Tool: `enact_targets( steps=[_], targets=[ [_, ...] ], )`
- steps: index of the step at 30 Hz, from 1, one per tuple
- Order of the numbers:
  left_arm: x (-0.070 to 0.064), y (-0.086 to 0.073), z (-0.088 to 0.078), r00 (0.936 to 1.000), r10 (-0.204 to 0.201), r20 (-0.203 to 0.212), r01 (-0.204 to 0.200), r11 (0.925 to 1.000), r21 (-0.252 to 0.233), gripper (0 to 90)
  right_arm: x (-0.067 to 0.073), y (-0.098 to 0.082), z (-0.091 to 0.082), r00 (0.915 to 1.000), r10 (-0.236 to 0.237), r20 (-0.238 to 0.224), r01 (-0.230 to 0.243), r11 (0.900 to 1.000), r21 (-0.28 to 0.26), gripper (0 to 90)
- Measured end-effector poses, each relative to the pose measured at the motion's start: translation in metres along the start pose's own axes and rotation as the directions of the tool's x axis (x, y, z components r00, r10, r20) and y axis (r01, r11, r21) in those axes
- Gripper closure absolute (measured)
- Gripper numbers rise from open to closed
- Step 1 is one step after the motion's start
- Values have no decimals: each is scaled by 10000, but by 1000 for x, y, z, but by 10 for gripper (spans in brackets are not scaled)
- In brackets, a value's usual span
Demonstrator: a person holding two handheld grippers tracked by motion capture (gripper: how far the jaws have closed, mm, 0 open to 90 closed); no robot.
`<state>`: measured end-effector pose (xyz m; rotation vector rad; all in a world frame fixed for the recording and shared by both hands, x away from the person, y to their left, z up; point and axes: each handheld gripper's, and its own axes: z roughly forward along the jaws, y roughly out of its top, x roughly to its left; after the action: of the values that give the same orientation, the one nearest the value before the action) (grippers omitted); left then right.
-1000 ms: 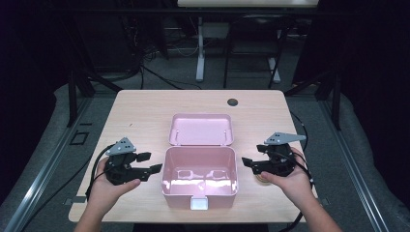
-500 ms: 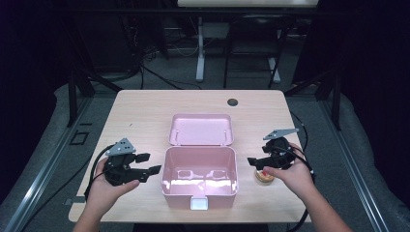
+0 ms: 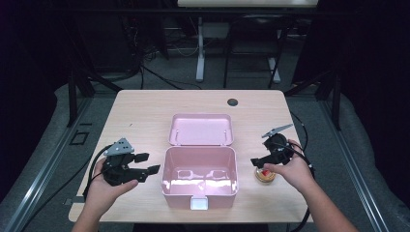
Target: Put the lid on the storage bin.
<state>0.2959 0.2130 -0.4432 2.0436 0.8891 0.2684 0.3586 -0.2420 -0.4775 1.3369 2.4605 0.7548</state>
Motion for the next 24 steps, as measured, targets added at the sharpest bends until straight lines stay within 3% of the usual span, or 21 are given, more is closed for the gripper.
enact_targets(
  steps=[6, 8, 24],
  targets=[
    [2, -1, -2, 10000, -34, -75, 34, 10000, -7, 372, -3, 3, 3, 9995, -141, -276, 149, 9994, 306, 221],
    [3, -1, -2, 9999, 3, -115, -3, 10000, 1, 372, -3, 4, 4, 9994, -202, -298, 211, 9993, 302, 283],
    [5, -2, -4, 9999, -129, -103, 128, 9999, -71, 372, -14, 10, 8, 9998, 171, -42, -167, 9959, 893, 258]
  ],
)
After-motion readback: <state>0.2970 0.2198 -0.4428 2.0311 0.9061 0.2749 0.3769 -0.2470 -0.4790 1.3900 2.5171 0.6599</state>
